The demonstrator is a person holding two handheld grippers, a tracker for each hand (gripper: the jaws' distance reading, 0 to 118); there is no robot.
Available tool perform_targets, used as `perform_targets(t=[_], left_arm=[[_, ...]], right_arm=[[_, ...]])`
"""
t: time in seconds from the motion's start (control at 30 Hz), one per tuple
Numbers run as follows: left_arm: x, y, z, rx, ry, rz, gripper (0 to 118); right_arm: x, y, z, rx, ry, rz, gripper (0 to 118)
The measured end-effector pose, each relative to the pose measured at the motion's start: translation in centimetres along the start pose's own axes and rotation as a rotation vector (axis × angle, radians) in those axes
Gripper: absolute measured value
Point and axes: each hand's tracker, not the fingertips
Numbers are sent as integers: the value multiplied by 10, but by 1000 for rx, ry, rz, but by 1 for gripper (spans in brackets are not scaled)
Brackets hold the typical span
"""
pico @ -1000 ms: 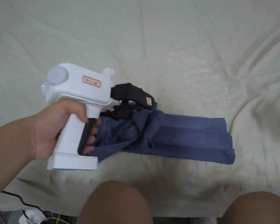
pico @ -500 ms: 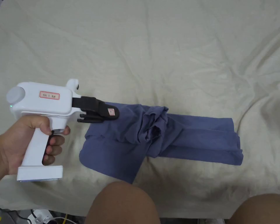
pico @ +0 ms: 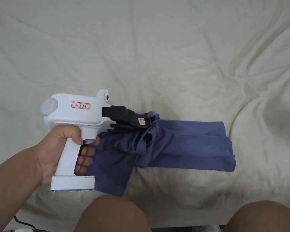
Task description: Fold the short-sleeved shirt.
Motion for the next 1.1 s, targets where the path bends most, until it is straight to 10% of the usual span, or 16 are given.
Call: perform_targets(t=[0.33,0.7,1.1], left_arm=[[25,-2,-7,-21,17,-63,0],[-24,-26,215,211,152,15,0],[-77,-24,192,197,107,74,5]], right_arm=[[1,6,-3,6,-1,-1,0],[0,11,-6,46,41,3,0],[9,7,-10,13,24,14,0]])
